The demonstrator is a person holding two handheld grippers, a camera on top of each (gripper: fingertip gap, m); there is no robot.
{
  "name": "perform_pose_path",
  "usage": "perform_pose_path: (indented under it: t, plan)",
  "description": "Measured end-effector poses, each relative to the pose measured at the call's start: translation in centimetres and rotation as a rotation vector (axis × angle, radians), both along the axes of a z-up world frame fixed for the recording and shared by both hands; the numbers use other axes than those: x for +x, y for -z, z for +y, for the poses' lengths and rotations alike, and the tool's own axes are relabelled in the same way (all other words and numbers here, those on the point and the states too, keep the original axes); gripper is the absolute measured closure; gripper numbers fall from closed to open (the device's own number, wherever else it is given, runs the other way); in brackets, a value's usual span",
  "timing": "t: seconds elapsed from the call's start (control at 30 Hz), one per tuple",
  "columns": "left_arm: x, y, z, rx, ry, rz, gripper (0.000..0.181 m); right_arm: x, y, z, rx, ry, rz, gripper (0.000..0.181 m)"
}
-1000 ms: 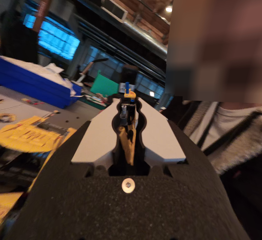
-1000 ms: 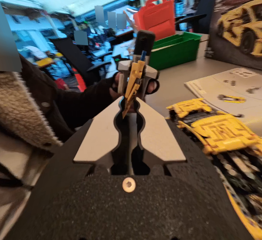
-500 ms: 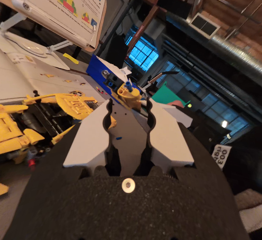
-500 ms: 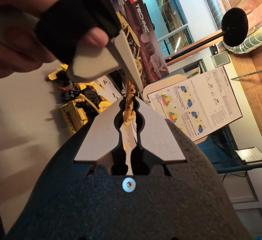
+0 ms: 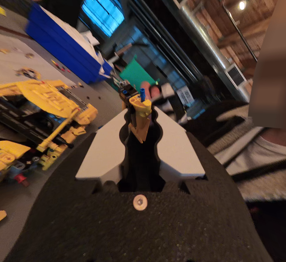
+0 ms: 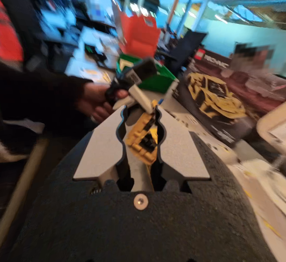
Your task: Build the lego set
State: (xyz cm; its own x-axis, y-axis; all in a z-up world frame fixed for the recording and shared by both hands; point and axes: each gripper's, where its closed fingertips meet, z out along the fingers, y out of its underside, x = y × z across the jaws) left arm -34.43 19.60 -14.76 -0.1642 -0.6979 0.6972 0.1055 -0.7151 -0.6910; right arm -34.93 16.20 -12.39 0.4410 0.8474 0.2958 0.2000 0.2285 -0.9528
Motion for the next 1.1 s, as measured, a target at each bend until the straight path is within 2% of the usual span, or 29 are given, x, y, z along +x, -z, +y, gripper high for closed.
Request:
perform_pose_path:
  t: [0.07, 0.17, 0.27, 0.33, 0.43, 0.5, 0.57, 0.63, 0.7, 0.77, 0.83, 0.93, 1.1]
  plan:
    - [-0.1, 0.6, -1.4, 0.017, 0.134, 0.057, 0.156, 1.7, -1.1, 0.9, -0.065, -0.105, 0.075, 0.144]
    - [-0.3, 1.0, -3.2, 0.017, 0.294, 0.087, 0.156, 3.2, 1.6, 2.2, -0.073, -0.133, -0.081, 0.142]
    - [-0.3, 1.1, -4.3, -0.045, 0.427, 0.082, 0.156, 2.3, 2.8, 1.4, -0.079, -0.199, -0.104, 0.148]
    - [0.0, 1.6, -4.4, -0.056, 0.445, 0.1, 0.156, 1.8, 3.5, 1.2, -0.089, -0.217, -0.135, 0.156]
    - [0.1, 1.8, -4.6, -0.056, 0.46, 0.104, 0.157, 1.7, 4.9, 1.1, -0.08, -0.208, -0.216, 0.155]
    - [0.1, 2.0, -4.7, -0.054, 0.46, 0.11, 0.156, 1.6, 4.9, 1.4, -0.04, -0.167, -0.244, 0.163]
    - [0.2, 1.8, -3.7, -0.06, 0.396, 0.101, 0.156, 1.7, 4.8, 2.3, -0.005, -0.093, -0.271, 0.163]
    - [0.4, 2.1, -2.0, -0.034, 0.258, 0.115, 0.156, 2.1, 4.9, 3.5, -0.018, 0.0, -0.289, 0.163]
    - [0.4, 2.4, -0.6, 0.032, 0.099, 0.127, 0.146, 2.6, 4.2, 4.6, -0.04, 0.095, -0.221, 0.163]
    - [0.5, 2.3, -0.2, 0.08, -0.003, 0.109, 0.146, 3.3, 3.9, 5.6, -0.061, 0.188, -0.172, 0.164]
    - [0.8, 2.5, -0.5, 0.11, -0.039, 0.105, 0.147, 3.6, 3.9, 6.0, -0.076, 0.232, -0.15, 0.164]
    - [1.1, 2.8, -0.3, 0.13, -0.1, 0.109, 0.167, 3.4, 4.2, 6.0, -0.089, 0.238, -0.143, 0.164]
    - [0.9, 3.9, 0.1, 0.187, -0.135, 0.207, 0.169, 3.4, 5.1, 5.9, -0.171, 0.194, -0.114, 0.161]
